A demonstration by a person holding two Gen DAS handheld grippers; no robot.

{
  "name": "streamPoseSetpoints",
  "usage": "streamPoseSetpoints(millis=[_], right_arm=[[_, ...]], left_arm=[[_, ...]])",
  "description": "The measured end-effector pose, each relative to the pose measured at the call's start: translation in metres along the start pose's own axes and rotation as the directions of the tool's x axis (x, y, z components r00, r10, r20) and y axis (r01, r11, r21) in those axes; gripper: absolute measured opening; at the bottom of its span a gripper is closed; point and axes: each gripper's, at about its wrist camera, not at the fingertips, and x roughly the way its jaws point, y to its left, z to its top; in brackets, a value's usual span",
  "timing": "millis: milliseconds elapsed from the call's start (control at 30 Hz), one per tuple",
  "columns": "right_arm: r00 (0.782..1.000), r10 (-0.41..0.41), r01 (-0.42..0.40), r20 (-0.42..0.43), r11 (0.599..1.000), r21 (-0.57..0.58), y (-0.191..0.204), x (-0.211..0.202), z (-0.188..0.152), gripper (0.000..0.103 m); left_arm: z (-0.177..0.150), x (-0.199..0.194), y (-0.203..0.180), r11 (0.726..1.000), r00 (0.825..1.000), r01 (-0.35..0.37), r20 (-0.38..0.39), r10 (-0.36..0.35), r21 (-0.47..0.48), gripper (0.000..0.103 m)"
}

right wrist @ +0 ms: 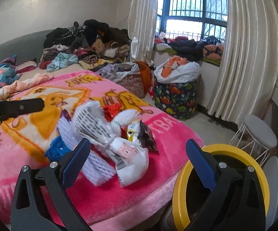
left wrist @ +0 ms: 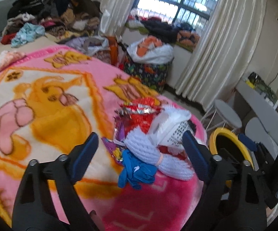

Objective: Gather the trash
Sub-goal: 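Close the right gripper on the white printed plastic bag and lift it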

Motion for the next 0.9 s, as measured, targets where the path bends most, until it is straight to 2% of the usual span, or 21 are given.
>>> streamPoseSetpoints(millis=[100,167,267,333,567,667,733,833,900], right_arm=[[1.0,0.009,-0.01,-0.023,1.0,-0.025,0.001,0.007,-0.002,0.089],[0.999,0.018,-0.021,-0.045,0.998,-0.051,0.004,0.013,-0.003,0.085],[0.997,0.026,-0.033,-0.075,0.996,-0.086,0.008,0.024,-0.005,0.082],[0.995,0.027,-0.037,-0.093,0.994,-0.105,0.01,0.032,-0.006,0.081],[0.989,0.026,-0.053,-0.144,0.98,-0.193,0.018,0.057,-0.005,0.079],[0.984,0.031,-0.071,-0.175,0.971,-0.227,0.022,0.066,-0.007,0.069],[0.981,0.032,-0.081,-0.192,0.965,-0.251,0.025,0.069,-0.01,0.048],[0.983,0.044,-0.093,-0.181,0.958,-0.272,0.029,0.066,-0.013,0.042],[0.983,0.056,-0.1,-0.172,0.96,-0.261,0.028,0.062,-0.013,0.041]], left_arm=[[-0.002,0.016,0.001,1.0,0.998,0.023,-0.052,-0.024,-0.016,0.064],[-0.003,0.022,0.002,0.999,0.997,0.032,-0.074,-0.033,-0.025,0.052],[-0.005,0.034,0.004,0.998,0.992,0.038,-0.119,-0.043,-0.044,0.046],[-0.006,0.041,0.006,0.998,0.988,0.039,-0.145,-0.047,-0.058,0.043],[-0.006,0.055,0.011,0.995,0.98,0.039,-0.19,-0.055,-0.087,0.043],[-0.006,0.059,0.012,0.996,0.978,0.034,-0.204,-0.051,-0.087,0.04],[-0.006,0.063,0.013,0.995,0.975,0.027,-0.216,-0.046,-0.093,0.034],[-0.007,0.065,0.013,0.995,0.974,0.029,-0.223,-0.049,-0.092,0.027],[-0.007,0.066,0.012,0.996,0.973,0.03,-0.225,-0.049,-0.085,0.022]])
